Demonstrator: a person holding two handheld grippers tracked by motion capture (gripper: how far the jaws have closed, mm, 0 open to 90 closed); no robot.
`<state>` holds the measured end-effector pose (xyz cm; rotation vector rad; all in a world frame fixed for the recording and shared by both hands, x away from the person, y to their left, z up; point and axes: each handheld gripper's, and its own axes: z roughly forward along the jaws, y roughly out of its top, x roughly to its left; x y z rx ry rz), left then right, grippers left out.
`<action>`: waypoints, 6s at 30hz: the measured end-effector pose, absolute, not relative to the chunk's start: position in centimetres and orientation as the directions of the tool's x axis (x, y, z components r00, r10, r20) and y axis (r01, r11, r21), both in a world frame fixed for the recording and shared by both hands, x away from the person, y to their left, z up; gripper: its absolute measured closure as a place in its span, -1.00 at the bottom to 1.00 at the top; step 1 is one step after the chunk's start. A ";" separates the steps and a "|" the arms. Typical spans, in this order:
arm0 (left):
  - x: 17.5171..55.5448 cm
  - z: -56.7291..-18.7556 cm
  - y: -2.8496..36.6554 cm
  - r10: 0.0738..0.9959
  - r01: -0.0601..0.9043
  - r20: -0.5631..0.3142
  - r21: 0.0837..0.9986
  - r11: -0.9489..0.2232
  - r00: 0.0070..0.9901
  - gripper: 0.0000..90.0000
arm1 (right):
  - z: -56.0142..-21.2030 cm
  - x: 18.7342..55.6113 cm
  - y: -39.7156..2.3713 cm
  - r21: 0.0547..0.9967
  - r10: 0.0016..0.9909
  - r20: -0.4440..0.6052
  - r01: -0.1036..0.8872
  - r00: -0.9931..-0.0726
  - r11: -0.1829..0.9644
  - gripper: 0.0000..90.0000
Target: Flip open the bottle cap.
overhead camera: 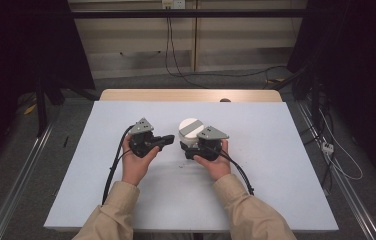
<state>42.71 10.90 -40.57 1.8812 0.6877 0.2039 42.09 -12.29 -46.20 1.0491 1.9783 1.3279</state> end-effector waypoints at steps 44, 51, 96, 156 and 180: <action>43.1 -39.6 8.9 0.548 0.360 -0.158 0.888 -0.285 0.822 1.00 | -46.2 42.1 -12.2 0.924 0.831 -0.011 0.312 -0.555 0.220 -0.59; 43.3 -38.8 8.5 0.545 0.352 -0.152 0.892 -0.282 0.824 1.00 | -46.2 42.1 -12.2 0.924 0.832 -0.012 0.312 -0.555 0.221 -0.59; 45.0 -36.2 5.7 0.543 0.324 -0.131 0.905 -0.277 0.829 1.00 | -46.2 42.1 -12.2 0.923 0.833 -0.008 0.317 -0.554 0.220 -0.59; 46.8 -34.6 3.1 0.532 0.298 -0.094 0.902 -0.312 0.842 1.00 | -46.2 42.2 -12.2 0.922 0.834 -0.008 0.318 -0.552 0.220 -0.59; 47.3 -34.5 1.9 0.520 0.291 -0.088 0.900 -0.324 0.849 1.00 | -46.2 42.2 -12.2 0.921 0.834 -0.006 0.321 -0.552 0.219 -0.59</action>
